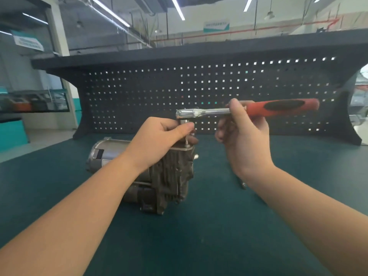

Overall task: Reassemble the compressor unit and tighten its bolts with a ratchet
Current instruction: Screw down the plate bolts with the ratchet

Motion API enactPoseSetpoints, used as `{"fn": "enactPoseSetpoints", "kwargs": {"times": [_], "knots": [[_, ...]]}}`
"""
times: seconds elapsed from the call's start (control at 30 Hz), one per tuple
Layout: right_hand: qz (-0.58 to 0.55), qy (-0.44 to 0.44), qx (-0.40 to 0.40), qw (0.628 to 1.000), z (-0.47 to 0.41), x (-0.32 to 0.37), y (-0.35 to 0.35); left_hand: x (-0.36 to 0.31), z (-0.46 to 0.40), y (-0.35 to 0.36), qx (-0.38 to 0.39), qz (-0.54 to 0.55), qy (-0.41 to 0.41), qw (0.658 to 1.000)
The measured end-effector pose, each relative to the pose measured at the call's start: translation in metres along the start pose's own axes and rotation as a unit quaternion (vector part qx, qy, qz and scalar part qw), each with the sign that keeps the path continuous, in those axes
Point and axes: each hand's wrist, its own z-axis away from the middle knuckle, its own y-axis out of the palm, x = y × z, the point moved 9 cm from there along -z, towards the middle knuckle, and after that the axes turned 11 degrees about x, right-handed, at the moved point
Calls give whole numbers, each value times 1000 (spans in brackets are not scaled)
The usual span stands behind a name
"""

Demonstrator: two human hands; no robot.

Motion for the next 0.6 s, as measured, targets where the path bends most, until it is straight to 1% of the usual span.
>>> {"fn": "enactPoseSetpoints", "kwargs": {"times": [0.03, 0.07, 0.1, 0.13, 0.17, 0.23, 0.27, 0.3, 0.37, 0.4, 0.43, 0.47, 0.5, 0.53, 0.57, 0.6], "knots": [[79, -67, 32, 994, 4, 15, 9, -2, 1, 2, 1, 9, 3, 1000], [172, -145, 71, 972, 11, 32, 22, -2, 2, 2, 0, 22, 8, 1000], [260, -215, 107, 935, 20, 45, 37, -3, 3, 2, -1, 36, 16, 999], [323, -263, 130, 900, 27, 52, 49, -5, 4, 2, -1, 43, 24, 999], [363, -286, 140, 876, 31, 55, 55, -7, 4, 3, 0, 42, 30, 999], [390, -294, 148, 860, 32, 57, 57, -6, 4, 3, 0, 32, 25, 999], [383, -292, 144, 865, 31, 56, 54, -5, 3, 3, 0, 26, 17, 1000], [356, -281, 135, 881, 29, 54, 48, -4, 2, 2, 1, 22, 9, 1000], [234, -213, 99, 944, 18, 43, 29, -2, 1, 2, 6, 18, 0, 1000], [152, -151, 72, 974, 10, 32, 17, -2, 1, 3, 11, 16, 0, 1000], [63, -66, 44, 995, 1, 15, 6, -3, 1, 2, 12, 13, 1, 1000], [-25, 34, 22, 999, -5, -6, -1, -3, 1, 2, 11, 7, 1, 1000], [-101, 131, 7, 986, -6, -26, -4, -3, 1, 1, 11, -4, 3, 1000], [-163, 199, -1, 966, -5, -40, -6, -5, 1, 2, 12, -16, 4, 1000], [-198, 233, -8, 952, -4, -47, -7, -6, 0, 3, 15, -27, 4, 1000], [-210, 236, -15, 949, -4, -50, -8, -6, -1, 4, 17, -32, 3, 999]]}}
